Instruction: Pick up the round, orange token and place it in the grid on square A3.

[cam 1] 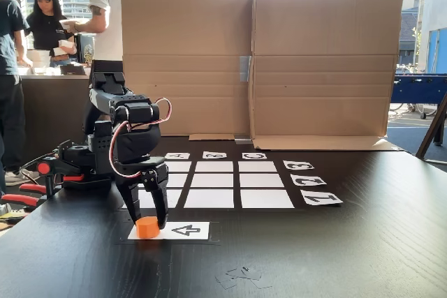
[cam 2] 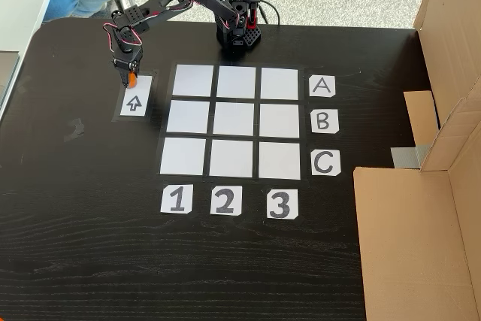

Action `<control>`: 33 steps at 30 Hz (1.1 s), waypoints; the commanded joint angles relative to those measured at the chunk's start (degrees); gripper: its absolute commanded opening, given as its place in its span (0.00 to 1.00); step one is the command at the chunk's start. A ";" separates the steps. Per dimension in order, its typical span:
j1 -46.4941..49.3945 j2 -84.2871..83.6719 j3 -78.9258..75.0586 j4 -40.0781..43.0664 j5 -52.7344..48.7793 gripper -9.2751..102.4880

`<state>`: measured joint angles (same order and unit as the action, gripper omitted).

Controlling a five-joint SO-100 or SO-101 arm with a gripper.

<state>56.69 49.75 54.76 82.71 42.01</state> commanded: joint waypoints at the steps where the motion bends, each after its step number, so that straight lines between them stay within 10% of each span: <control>1: 0.88 9.67 1.41 -0.53 -2.64 0.07; 9: -1.85 28.30 16.79 -0.70 -18.90 0.07; 33: -33.84 57.39 45.62 1.32 -25.49 0.07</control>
<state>27.86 102.22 98.35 83.06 16.61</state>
